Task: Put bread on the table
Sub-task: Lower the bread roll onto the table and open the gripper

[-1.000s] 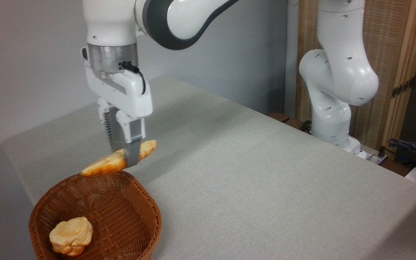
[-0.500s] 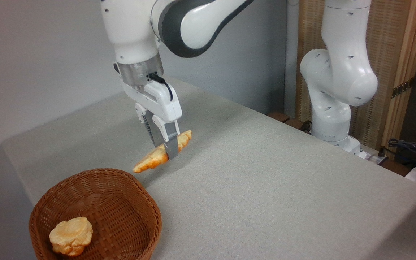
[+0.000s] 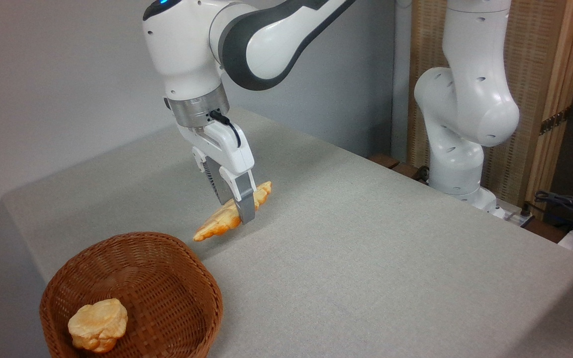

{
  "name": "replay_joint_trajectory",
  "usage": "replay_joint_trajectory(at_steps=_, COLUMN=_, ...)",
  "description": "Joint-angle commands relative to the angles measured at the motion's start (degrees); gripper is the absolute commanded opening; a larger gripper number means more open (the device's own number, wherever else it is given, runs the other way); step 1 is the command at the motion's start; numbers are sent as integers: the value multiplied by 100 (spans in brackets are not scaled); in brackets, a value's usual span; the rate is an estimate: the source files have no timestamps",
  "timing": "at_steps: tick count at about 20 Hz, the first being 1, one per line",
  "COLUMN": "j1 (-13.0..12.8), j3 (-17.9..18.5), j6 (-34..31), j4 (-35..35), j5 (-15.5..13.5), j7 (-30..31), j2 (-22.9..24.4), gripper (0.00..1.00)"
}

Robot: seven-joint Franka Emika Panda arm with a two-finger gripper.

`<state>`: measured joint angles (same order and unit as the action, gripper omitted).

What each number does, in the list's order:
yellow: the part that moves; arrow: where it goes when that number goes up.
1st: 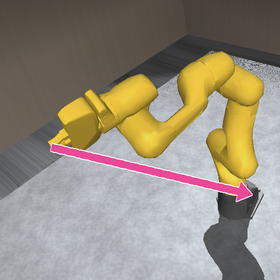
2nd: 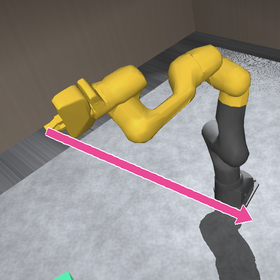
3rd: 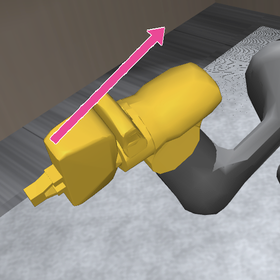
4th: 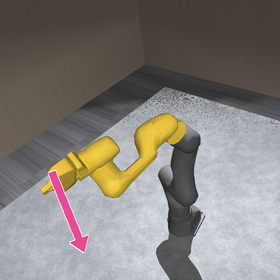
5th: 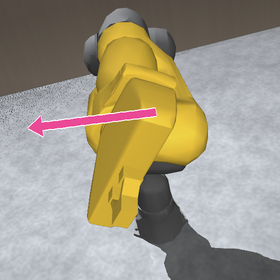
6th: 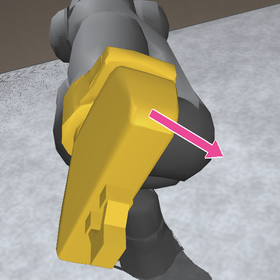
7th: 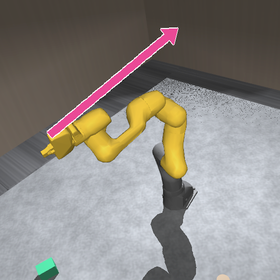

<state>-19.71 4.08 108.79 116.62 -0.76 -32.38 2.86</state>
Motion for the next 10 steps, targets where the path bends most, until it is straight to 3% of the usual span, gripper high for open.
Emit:
replay_joint_trajectory(at_steps=1, j1=-42, j3=58, j6=-103, j4=9, j5=-39, j7=92, j2=57, gripper=100)
replay_joint_trajectory(at_steps=10, j1=2, j3=110, j6=-130, j4=-148, j5=-3, j7=92, j2=127, gripper=100)
